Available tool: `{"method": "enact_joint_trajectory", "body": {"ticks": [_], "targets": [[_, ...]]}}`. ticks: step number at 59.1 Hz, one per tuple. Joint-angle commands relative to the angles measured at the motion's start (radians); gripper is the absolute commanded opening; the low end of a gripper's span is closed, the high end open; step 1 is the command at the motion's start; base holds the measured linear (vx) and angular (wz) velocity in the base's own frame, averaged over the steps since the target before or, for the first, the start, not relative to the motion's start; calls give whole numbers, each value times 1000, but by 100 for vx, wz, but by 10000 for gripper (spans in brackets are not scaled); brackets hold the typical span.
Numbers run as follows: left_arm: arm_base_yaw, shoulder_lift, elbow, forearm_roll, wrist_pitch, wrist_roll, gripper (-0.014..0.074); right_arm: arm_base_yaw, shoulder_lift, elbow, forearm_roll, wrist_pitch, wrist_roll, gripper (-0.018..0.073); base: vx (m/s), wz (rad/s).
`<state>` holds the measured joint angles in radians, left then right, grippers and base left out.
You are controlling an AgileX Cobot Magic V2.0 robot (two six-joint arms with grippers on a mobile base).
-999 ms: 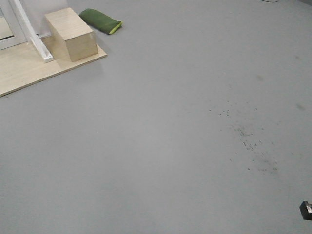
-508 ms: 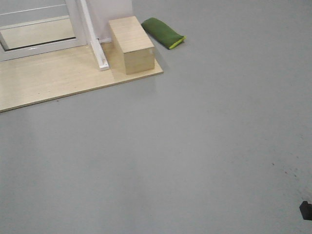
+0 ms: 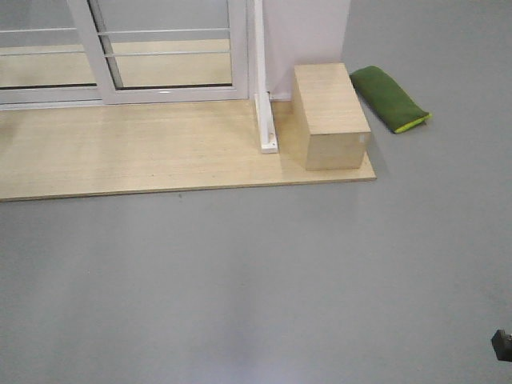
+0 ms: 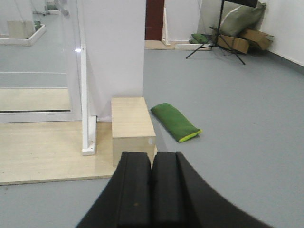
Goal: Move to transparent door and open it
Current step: 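Drive up to the transparent sliding door beside the wooden box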
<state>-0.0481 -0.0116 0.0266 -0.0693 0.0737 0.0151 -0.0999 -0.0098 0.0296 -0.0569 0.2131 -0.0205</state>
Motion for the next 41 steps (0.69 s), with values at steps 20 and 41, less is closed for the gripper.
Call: {"method": "enact_joint_trajectory", "body": {"ticks": [20,41], "targets": [[-5,-11,30,-10,-81,-7,-6,1,-14,14,-4,-83,-2,-8,57,36],[-5,-11,30,-10,-81,-7,-6,1,-14,14,-4,-83,-2,-8,56,28]]}}
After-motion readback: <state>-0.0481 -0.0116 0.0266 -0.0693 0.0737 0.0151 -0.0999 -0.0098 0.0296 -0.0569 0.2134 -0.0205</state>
